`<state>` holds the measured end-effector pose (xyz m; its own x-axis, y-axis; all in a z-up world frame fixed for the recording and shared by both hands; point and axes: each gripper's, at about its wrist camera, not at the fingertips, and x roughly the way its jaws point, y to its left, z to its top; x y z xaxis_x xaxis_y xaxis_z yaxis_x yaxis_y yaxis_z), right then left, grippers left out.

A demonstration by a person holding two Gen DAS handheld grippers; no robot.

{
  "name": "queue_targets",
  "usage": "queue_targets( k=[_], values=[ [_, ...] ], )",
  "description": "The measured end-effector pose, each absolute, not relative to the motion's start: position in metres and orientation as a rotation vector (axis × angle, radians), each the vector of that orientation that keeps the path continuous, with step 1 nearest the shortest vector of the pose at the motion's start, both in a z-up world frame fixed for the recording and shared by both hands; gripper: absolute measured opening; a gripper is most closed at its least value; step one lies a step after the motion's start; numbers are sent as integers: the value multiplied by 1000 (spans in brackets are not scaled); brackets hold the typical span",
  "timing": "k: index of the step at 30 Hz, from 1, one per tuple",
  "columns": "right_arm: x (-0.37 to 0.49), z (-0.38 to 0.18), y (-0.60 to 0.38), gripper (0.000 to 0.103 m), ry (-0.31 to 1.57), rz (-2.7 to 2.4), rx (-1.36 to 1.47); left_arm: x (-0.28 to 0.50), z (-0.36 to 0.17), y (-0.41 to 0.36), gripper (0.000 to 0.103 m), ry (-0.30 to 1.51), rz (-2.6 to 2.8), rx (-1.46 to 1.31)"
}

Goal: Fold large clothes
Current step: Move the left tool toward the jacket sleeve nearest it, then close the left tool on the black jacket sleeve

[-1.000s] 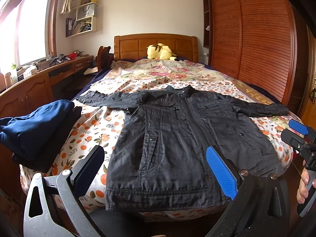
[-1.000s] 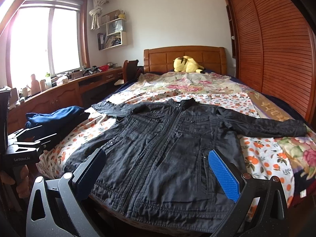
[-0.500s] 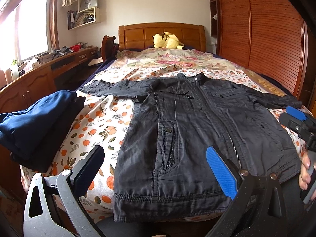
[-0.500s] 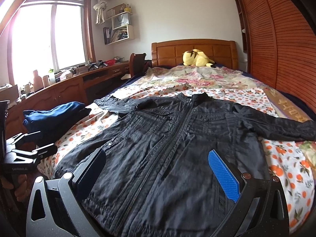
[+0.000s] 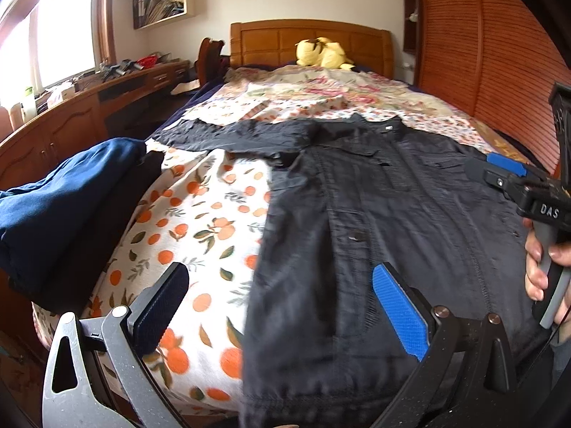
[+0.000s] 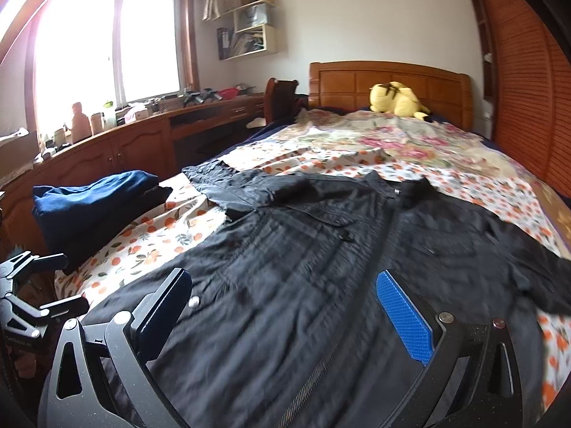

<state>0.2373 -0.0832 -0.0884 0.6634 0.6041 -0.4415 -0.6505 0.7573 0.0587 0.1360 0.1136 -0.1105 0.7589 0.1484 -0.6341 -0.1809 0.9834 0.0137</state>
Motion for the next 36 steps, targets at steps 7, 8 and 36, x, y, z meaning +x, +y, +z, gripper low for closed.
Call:
queue_targets(
  k=[7,8,36],
  values=[
    [259,-112,-75,103,497,746,-159,165,-124,142,103,743,202,-62],
    [261,-115,-75,103,509,750,-169,170,-124,146,103,749,199,-67],
    [287,-122,-80,103,623,685,-203,396,-138,275,60,781,227,-251]
  ],
)
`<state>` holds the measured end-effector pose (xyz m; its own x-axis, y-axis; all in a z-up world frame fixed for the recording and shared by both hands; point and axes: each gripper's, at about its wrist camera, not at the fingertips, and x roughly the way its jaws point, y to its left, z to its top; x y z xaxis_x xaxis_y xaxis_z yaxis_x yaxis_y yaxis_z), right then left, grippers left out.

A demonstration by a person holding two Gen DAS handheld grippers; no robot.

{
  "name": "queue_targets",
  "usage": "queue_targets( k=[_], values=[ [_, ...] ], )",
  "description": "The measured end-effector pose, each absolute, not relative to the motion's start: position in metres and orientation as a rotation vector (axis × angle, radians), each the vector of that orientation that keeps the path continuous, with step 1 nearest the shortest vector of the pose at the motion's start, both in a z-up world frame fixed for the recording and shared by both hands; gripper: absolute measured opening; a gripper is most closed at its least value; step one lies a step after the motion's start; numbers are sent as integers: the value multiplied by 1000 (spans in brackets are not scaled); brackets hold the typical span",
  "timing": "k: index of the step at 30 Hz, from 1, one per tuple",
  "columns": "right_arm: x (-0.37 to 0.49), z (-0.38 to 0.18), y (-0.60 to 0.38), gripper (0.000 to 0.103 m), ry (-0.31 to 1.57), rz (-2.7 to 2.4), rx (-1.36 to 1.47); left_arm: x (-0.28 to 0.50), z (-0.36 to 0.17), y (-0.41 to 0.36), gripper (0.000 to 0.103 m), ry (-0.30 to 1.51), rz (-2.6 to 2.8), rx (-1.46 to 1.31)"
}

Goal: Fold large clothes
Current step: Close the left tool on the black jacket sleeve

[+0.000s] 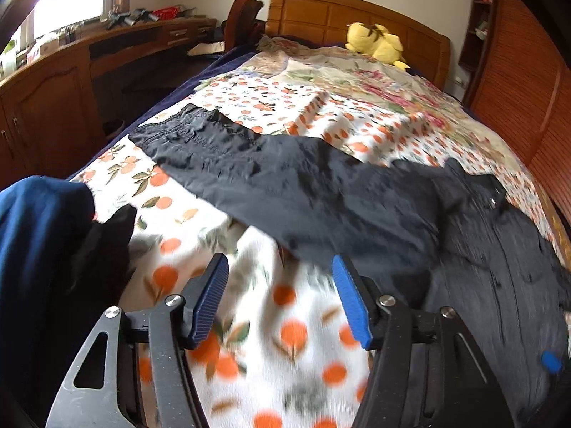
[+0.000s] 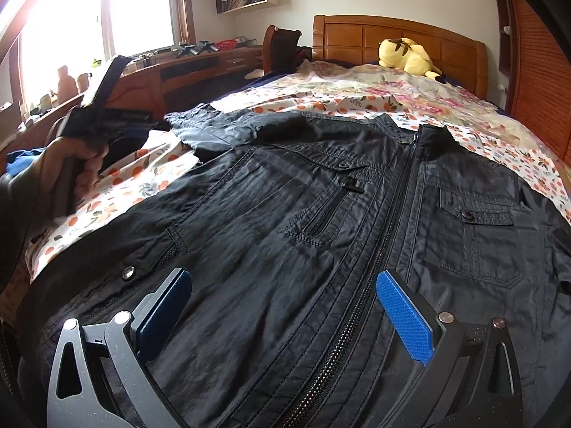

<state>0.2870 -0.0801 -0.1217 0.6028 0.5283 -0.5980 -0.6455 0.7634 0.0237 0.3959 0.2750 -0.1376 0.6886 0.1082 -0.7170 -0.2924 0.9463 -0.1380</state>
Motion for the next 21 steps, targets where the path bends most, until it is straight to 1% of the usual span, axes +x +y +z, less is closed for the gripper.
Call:
queue_targets(
  k=[1,3,9,11,12,13,14,15,21],
  values=[
    [287,-122,-80,103,623,684,-202,407,-140,281,57,787,236,-266],
    [288,-122,-80,103,627,685,-201,421,-145,289,56,795,251,-292],
    [292,-125,-82,103,638,693,-184,453,-170,317,54,840,273,-458],
    [293,-125,-82,103,639,695,-179,458,-178,324,43,856,266,-514],
    [293,-126,-82,103,638,696,-179,461,-179,325,19,860,263,-524],
    [293,-126,-82,103,638,697,-179,463,-177,323,9,863,267,-507],
    [294,-126,-82,103,638,698,-179,463,-174,320,8,858,274,-485],
    [293,-126,-82,103,637,698,-179,464,-169,315,4,852,279,-448],
    [292,-126,-84,103,628,699,-171,457,-115,267,3,788,244,-284]
  ],
)
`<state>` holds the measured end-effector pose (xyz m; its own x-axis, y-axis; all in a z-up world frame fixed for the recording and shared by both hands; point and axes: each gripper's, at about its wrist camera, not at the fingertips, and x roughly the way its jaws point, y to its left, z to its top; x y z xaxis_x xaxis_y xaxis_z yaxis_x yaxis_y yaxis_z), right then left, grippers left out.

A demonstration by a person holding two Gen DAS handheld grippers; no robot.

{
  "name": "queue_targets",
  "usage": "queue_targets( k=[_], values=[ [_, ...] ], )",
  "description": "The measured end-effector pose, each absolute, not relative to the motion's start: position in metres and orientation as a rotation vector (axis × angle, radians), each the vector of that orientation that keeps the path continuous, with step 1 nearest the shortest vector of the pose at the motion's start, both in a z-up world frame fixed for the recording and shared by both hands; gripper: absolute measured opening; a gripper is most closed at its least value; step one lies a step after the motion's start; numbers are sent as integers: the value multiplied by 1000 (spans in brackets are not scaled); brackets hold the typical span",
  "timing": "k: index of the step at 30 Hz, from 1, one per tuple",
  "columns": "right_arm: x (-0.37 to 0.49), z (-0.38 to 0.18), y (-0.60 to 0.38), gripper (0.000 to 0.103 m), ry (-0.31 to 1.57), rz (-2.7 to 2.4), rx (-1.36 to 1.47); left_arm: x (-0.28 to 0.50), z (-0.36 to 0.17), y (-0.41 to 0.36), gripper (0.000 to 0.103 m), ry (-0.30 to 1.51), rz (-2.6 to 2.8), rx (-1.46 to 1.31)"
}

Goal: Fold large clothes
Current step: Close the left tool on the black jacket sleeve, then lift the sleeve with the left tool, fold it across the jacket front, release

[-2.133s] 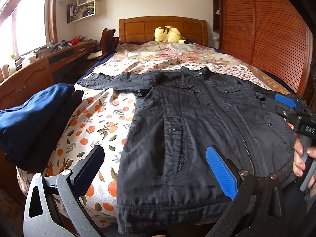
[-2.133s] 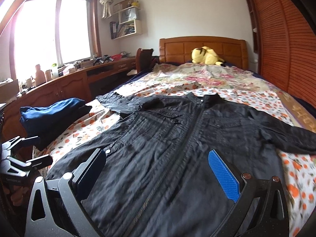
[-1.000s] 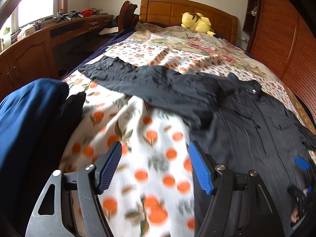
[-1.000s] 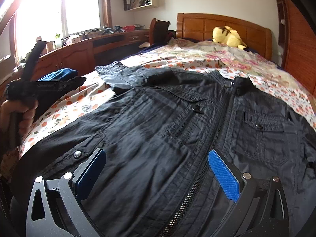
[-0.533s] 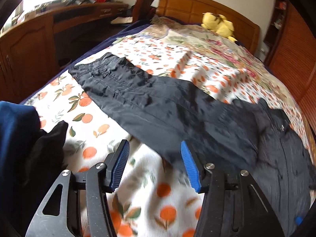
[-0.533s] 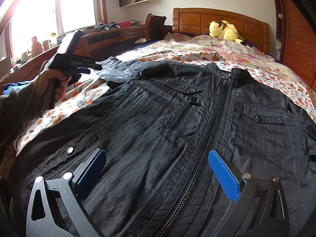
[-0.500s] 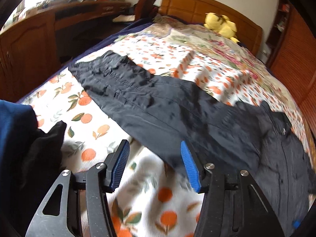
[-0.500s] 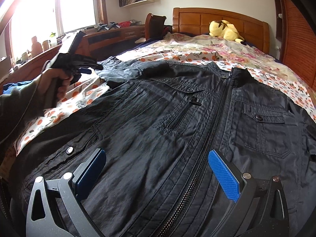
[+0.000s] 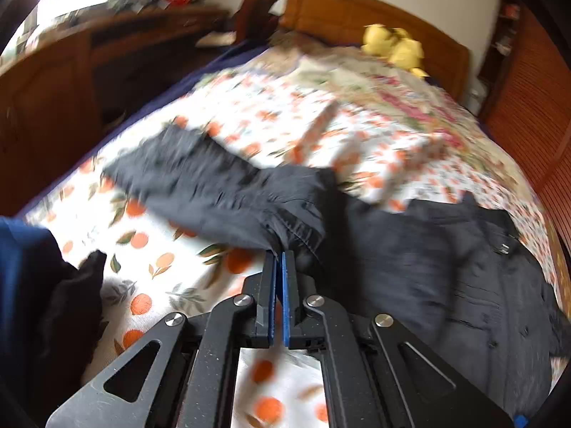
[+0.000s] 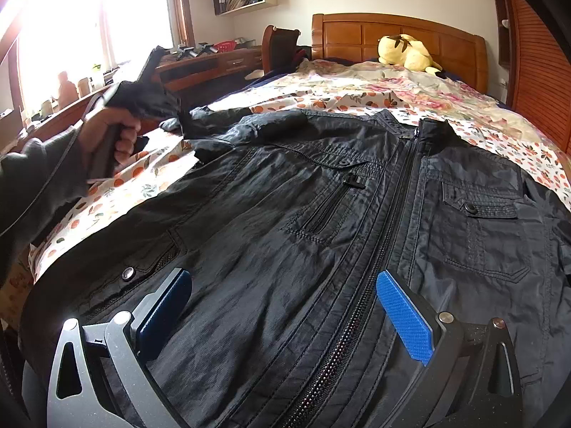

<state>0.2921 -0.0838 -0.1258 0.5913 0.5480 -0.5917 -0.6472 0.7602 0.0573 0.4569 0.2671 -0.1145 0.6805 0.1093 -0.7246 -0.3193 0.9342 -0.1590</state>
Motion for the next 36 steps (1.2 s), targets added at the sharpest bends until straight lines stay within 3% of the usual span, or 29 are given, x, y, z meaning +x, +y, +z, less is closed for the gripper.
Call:
queue_targets(
  k=[8,15,17,18,19,20,22,36],
  values=[
    [289,-125,-88,103,611,703,-149,405,-67,174,3,754,80,-152],
    [287,-125,-87,103,609,702,-150,369,-65,152,4,740,48,-65],
    [287,-126,-85,103,610,702,-155,360,-60,156,17,719,55,-66],
    [287,-126,-85,103,611,702,-157,357,-57,159,36,707,55,-73],
    [287,-126,-84,103,611,702,-160,353,-55,163,47,695,55,-80],
    [287,-126,-83,103,610,702,-163,352,-53,169,51,686,67,-77],
    [287,-126,-82,103,609,700,-169,352,-53,177,71,678,88,-74],
    [290,-128,-81,103,619,703,-195,398,-147,275,74,814,269,-265]
  ],
)
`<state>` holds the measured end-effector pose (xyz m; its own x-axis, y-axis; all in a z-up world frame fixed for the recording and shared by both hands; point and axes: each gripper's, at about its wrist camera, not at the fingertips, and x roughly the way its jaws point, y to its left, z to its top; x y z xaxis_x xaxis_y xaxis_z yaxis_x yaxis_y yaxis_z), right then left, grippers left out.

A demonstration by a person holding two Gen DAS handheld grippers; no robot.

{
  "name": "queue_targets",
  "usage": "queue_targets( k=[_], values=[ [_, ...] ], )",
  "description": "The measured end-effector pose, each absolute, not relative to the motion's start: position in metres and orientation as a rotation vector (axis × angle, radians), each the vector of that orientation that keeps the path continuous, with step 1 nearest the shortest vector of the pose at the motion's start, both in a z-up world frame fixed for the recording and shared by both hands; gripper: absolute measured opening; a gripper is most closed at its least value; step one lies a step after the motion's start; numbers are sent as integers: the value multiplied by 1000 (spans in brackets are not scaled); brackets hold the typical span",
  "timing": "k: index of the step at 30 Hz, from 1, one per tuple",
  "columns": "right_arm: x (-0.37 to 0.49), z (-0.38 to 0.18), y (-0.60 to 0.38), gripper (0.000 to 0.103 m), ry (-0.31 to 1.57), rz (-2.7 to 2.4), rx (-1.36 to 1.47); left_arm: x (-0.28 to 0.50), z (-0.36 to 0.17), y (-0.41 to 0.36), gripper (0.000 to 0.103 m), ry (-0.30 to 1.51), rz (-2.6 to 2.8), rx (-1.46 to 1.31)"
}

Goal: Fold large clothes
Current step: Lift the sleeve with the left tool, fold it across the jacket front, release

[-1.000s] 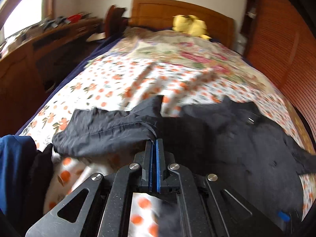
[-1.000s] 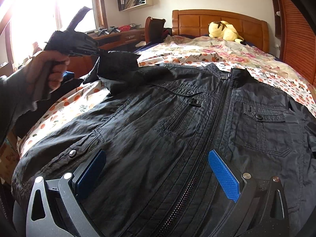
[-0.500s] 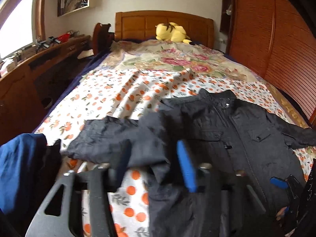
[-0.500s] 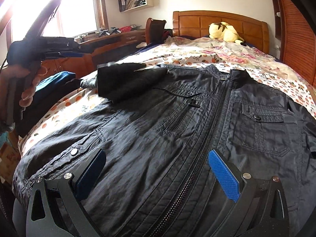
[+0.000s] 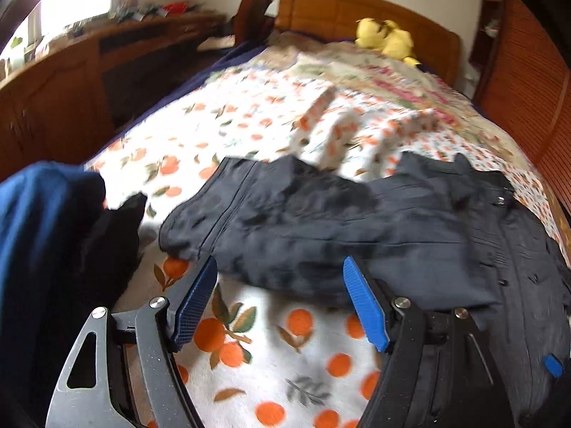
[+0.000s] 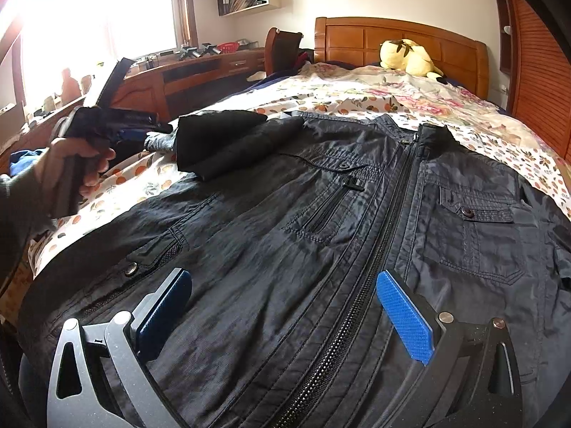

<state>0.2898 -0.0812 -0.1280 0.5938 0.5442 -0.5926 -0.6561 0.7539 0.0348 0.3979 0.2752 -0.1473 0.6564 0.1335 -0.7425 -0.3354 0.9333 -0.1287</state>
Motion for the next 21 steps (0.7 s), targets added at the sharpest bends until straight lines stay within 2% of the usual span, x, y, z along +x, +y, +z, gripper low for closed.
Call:
queue_targets(
  k=[10,11,13,15,19,21],
  values=[
    [291,-128,-81,103,623,705,-196,427,-188,300,74,885,292,-406],
    [291,-128,-82,103,622,705,-195,429,-187,299,69,882,294,-399],
    [291,-128,-82,103,621,704,-195,433,-182,292,38,885,288,-362],
    [290,-127,-84,103,615,702,-188,434,-173,283,20,882,304,-303],
    [285,-123,-93,103,616,704,-173,424,-136,259,10,812,337,-176],
    [280,-117,-103,103,600,692,-172,418,-110,245,10,780,308,-171]
  ],
)
